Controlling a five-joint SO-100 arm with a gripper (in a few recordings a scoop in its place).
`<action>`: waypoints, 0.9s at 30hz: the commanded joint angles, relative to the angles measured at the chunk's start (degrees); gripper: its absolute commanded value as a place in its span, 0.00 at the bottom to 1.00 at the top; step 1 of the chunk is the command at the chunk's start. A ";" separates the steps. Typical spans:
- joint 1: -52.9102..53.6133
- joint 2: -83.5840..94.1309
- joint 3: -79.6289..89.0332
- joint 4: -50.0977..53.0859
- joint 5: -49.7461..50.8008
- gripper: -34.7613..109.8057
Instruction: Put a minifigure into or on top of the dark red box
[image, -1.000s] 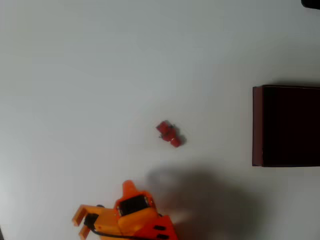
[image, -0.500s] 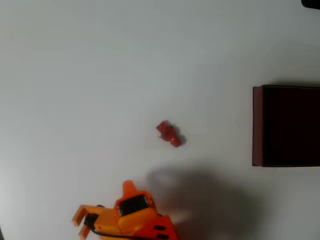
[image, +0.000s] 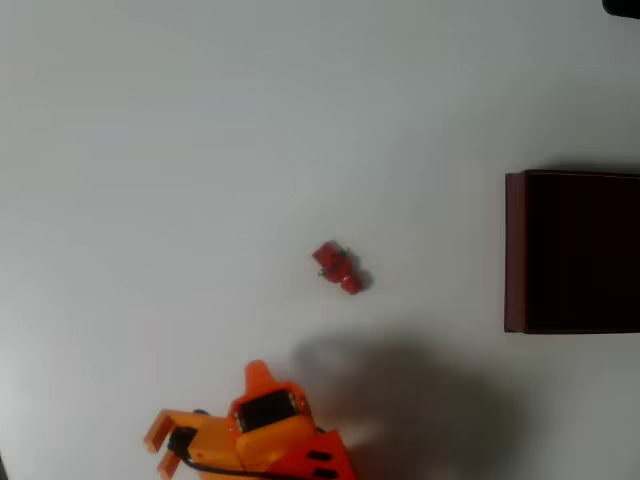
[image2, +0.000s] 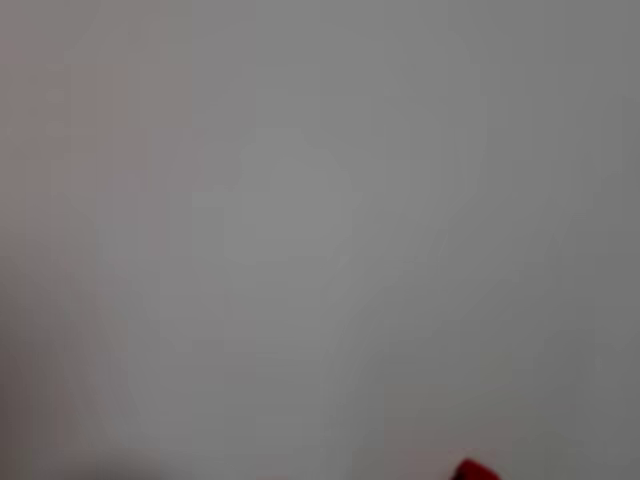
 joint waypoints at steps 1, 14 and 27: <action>-1.49 0.18 0.09 0.62 0.26 0.24; -1.85 0.09 0.44 0.44 10.37 0.28; 2.99 0.18 -12.39 13.18 47.99 0.30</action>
